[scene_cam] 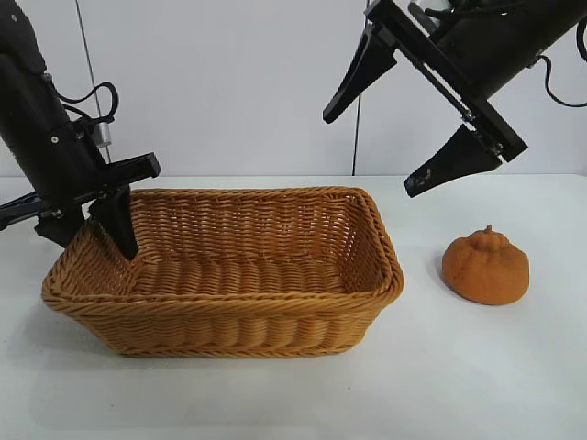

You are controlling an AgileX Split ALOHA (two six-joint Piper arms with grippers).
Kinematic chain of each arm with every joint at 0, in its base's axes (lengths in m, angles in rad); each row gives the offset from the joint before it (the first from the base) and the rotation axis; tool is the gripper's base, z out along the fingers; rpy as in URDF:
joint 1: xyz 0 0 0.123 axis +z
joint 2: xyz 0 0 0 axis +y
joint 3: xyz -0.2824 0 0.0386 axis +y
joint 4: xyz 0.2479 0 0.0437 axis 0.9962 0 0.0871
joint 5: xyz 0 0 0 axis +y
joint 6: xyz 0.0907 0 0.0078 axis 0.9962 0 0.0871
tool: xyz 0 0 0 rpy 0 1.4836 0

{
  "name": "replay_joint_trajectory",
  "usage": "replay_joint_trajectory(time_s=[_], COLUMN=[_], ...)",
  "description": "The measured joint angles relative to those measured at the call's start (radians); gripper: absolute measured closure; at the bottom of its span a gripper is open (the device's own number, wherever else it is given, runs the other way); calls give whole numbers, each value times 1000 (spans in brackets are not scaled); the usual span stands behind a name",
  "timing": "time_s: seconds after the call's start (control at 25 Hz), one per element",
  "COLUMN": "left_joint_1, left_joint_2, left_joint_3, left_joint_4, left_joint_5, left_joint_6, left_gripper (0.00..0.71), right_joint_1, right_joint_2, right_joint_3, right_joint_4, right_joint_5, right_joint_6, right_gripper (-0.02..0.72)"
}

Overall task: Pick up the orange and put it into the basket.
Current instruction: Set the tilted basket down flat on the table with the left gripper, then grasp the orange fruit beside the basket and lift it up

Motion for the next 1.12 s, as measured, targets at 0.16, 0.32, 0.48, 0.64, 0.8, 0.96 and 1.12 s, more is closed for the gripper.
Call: replay_joint_trajectory(time_s=[0.16,0.32,0.48,0.64,0.8,0.96,1.12], left_joint_1=[0,0,0,0,11,44,87], left_joint_2=[-1,-46,-115,-152,-153,-153,-153], left_joint_3=[-18,-44,-100,-166,-216,-223,-223], left_joint_4=[-3,0,33,150,304,433,469], left_joint_5=[56,81,116,163,206,235,242], left_joint_6=[0,1,1,-23,-67,-97,-103], left_gripper=[123,106,101,100,100,100,100], right_joint_1=[0,0,0,0,0,0,0], right_joint_2=[0,0,0,0,0,0,0], right_joint_3=[0,0,0,0,0,0,0], right_joint_4=[0,0,0,0,0,0,0], right_joint_5=[-1,-1,-1,-1,-1,-1,-1], right_joint_6=[0,0,0,0,0,0,0], right_gripper=[20,20,20,20,20,20,20])
